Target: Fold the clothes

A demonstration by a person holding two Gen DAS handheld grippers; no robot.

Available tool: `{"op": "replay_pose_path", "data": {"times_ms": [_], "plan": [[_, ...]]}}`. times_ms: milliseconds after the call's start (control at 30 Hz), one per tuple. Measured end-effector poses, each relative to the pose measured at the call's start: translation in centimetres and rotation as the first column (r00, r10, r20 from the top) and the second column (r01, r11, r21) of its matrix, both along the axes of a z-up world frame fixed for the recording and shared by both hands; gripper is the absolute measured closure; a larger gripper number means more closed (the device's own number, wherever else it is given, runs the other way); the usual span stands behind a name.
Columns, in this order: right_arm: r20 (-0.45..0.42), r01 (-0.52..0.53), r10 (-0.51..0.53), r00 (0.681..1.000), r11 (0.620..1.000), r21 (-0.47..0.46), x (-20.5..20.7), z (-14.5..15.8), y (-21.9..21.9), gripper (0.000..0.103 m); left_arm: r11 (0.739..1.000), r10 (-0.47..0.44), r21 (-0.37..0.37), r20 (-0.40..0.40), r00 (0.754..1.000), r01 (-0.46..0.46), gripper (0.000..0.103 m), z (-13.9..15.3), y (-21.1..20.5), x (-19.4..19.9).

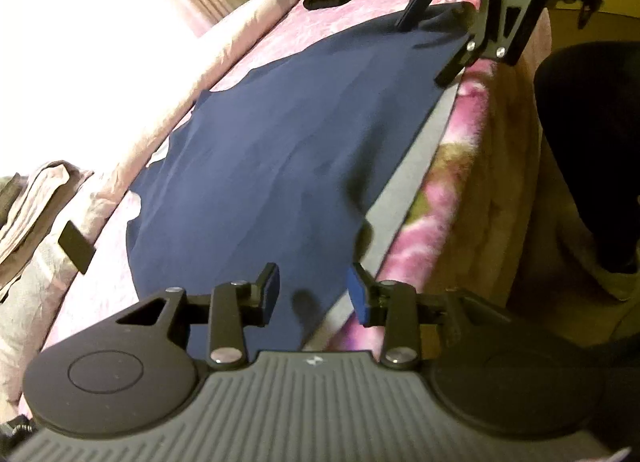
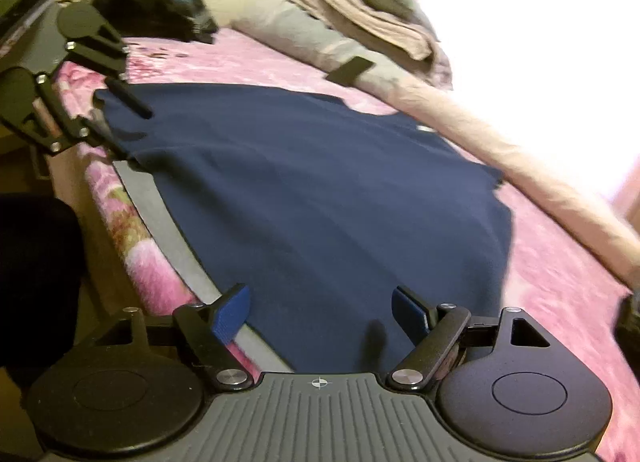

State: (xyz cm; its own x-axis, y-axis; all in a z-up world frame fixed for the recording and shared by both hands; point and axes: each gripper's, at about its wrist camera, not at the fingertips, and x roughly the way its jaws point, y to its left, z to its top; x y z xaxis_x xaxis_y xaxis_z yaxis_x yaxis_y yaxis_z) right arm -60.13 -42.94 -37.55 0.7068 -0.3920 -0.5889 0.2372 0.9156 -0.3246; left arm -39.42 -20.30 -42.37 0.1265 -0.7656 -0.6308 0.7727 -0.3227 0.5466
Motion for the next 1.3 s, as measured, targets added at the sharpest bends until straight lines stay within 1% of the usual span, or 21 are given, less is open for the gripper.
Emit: {"op": "replay_pose_path", "data": {"times_ms": [67,167,233,400,433,467,567,667,800,867,967,1033,1100,1133,1167,1233,1300], "plan": [[0.019,0.027,-0.027,0.999,1.0,-0.012,-1.2,0.4,1.0,0.023,1.0,0.003,-0.002,0.034,0.999,-0.003,0.064,0.0,0.2,-0.7],[0.049,0.046,-0.045,0.998,0.999,-0.019,-2.6,1.3,2.0,0.023,0.999,0.035,-0.009,0.056,0.998,-0.034,0.063,0.1,-0.4,-1.3],[0.057,0.049,-0.048,0.997,0.999,-0.021,-3.0,1.7,2.3,0.023,0.999,0.035,-0.022,0.075,0.997,-0.034,0.064,-0.2,-0.8,-1.5],[0.032,0.012,-0.011,0.999,1.0,-0.028,-1.7,1.7,2.9,0.023,0.998,0.014,-0.059,0.109,0.994,-0.008,0.065,-0.9,-1.5,-1.5],[0.031,0.0,0.0,1.0,1.0,-0.025,-1.2,1.8,3.1,0.023,0.998,0.022,-0.065,0.095,0.995,-0.016,0.068,-0.8,-1.5,-1.2],[0.03,-0.012,0.012,0.999,1.0,-0.022,-0.6,1.8,3.3,0.023,0.997,0.034,-0.074,0.073,0.997,-0.029,0.075,-0.5,-1.5,-0.8],[0.024,-0.052,0.053,0.998,0.999,-0.015,1.0,1.7,4.1,0.023,0.994,0.056,-0.099,0.018,0.998,-0.054,0.085,0.5,-1.5,0.2],[0.009,-0.107,0.107,0.994,0.993,-0.041,2.7,1.0,5.6,0.023,0.992,0.045,-0.118,-0.009,0.999,-0.045,0.085,1.2,-1.4,0.7],[0.003,-0.115,0.115,0.993,0.992,-0.045,5.2,-0.1,6.7,0.023,0.992,0.016,-0.126,-0.021,1.0,-0.018,0.085,1.4,-1.3,0.9],[-0.004,-0.104,0.104,0.995,0.992,-0.07,6.4,-0.7,7.0,0.023,0.991,0.003,-0.132,-0.019,1.0,-0.005,0.085,1.4,-1.4,1.0],[-0.039,-0.1,0.095,0.995,0.983,-0.151,7.9,-1.6,7.4,0.023,0.99,-0.007,-0.143,-0.007,1.0,0.006,0.085,1.3,-1.4,1.2],[-0.06,-0.096,0.085,0.995,0.972,-0.214,8.0,-2.1,7.6,0.023,0.99,-0.007,-0.14,0.014,1.0,0.009,0.084,1.0,-1.2,1.2],[-0.079,-0.101,0.083,0.993,0.958,-0.267,7.3,-2.6,7.5,0.031,0.991,-0.003,-0.133,0.045,0.999,0.009,0.084,0.3,-0.9,1.1],[-0.095,-0.099,0.073,0.993,0.95,-0.298,6.8,-2.9,7.4,0.04,0.992,0.001,-0.128,0.061,0.998,0.007,0.082,-0.1,-0.8,1.1],[-0.112,-0.094,0.06,0.992,0.939,-0.33,6.3,-3.2,7.3,0.043,0.992,0.009,-0.126,0.087,0.996,0.002,0.077,-0.5,-0.5,0.9],[-0.127,-0.083,0.038,0.991,0.925,-0.371,5.2,-3.7,6.9,0.043,0.993,0.032,-0.12,0.136,0.99,-0.015,0.072,-1.4,-0.1,0.8],[-0.138,-0.072,0.016,0.99,0.91,-0.409,4.0,-4.1,6.4,0.043,0.993,0.055,-0.114,0.186,0.981,-0.034,0.071,-2.1,0.3,0.8]]}}
